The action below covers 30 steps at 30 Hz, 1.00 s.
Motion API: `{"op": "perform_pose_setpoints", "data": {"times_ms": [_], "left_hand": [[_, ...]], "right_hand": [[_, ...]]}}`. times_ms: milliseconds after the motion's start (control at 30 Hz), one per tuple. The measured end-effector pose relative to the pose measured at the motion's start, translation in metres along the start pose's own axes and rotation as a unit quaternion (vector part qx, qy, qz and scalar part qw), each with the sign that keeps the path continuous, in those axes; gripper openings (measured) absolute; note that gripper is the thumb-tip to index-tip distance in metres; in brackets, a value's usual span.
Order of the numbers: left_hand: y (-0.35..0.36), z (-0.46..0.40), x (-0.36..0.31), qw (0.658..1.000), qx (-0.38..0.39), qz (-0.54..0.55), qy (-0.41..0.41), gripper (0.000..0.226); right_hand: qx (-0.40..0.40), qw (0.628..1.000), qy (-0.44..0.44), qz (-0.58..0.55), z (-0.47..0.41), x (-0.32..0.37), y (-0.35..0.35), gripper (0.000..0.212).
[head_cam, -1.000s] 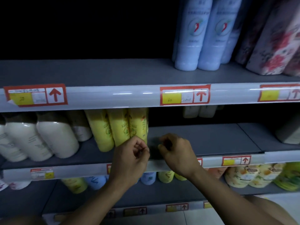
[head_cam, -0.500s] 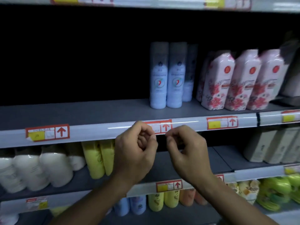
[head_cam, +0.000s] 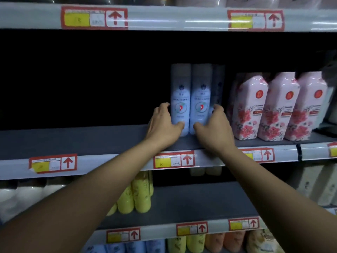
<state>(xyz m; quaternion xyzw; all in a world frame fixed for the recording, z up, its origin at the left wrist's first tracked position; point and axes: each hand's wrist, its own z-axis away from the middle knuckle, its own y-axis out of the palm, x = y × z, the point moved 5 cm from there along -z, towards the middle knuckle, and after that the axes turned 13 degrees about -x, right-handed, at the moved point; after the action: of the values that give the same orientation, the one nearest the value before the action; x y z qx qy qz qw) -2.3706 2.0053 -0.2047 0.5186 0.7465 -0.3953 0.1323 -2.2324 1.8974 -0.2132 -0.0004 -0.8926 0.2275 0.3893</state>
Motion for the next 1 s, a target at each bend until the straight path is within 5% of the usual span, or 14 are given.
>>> {"op": "perform_pose_setpoints", "data": {"times_ms": [167,367,500,1000], "left_hand": [[0.018,-0.020,-0.001,0.999,-0.011,0.026,-0.021,0.060],[0.016,-0.022,0.010,0.997,-0.033,0.052,-0.047,0.074],[0.007,-0.019,0.008,0.995,-0.044,0.067,-0.061,0.058],[-0.079,0.049,-0.028,0.973,-0.116,0.187,0.074,0.056]], "right_hand": [[-0.005,1.000,-0.007,-0.005,-0.016,0.004,0.014,0.069],[-0.023,1.000,-0.009,0.005,-0.017,-0.001,0.021,0.063],[-0.027,0.999,-0.020,-0.008,-0.009,0.002,0.012,0.059],[-0.081,0.982,-0.116,-0.126,0.051,0.027,-0.053,0.066]]}}
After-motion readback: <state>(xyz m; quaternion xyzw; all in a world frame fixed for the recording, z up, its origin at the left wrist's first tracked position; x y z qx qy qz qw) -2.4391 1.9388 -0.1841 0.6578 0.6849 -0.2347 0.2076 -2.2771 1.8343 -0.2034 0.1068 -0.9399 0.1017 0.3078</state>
